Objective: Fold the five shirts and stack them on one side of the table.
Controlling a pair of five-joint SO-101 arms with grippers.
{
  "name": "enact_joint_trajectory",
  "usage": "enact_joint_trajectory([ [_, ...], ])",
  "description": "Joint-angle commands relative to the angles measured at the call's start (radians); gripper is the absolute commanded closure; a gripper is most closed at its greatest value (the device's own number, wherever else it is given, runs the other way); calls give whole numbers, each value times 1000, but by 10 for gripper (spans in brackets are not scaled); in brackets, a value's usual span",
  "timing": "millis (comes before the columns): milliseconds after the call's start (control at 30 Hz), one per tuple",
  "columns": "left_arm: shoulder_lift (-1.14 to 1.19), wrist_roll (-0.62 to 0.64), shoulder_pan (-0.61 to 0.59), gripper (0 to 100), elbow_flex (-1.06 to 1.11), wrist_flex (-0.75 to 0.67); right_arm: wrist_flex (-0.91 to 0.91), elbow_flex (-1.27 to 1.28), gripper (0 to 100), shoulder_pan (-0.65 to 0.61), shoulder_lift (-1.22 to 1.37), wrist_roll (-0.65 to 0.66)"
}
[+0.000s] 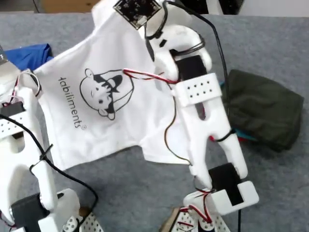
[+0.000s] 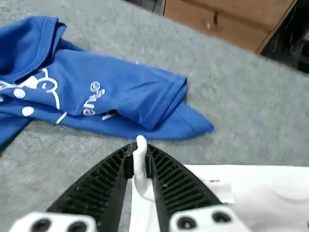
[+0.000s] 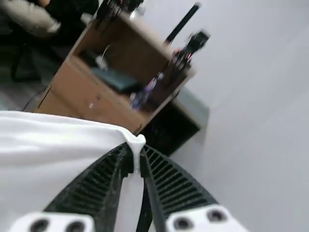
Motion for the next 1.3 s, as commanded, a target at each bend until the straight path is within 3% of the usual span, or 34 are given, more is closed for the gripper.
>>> enact_joint_trajectory([
  [0, -2, -89, 12, 981, -153, 203, 157, -54, 995, 51, -93, -12],
  [167, -4, -143, 35, 981, -269, 440, 368, -54, 995, 84, -182, -12],
  [367, -64, -201, 80, 981, -242, 586, 620, -53, 995, 77, -280, -3],
  [533, -251, -244, 129, 981, -28, 585, 712, 54, 995, 91, -357, -2],
  [800, -516, -241, 146, 981, 362, 468, 701, 504, 995, 104, -613, 74],
  [1033, -524, -241, 152, 981, 459, 462, 686, 863, 995, 151, -872, 126],
  [1267, -533, -245, 153, 981, 537, 466, 695, 1040, 995, 220, -986, 172],
])
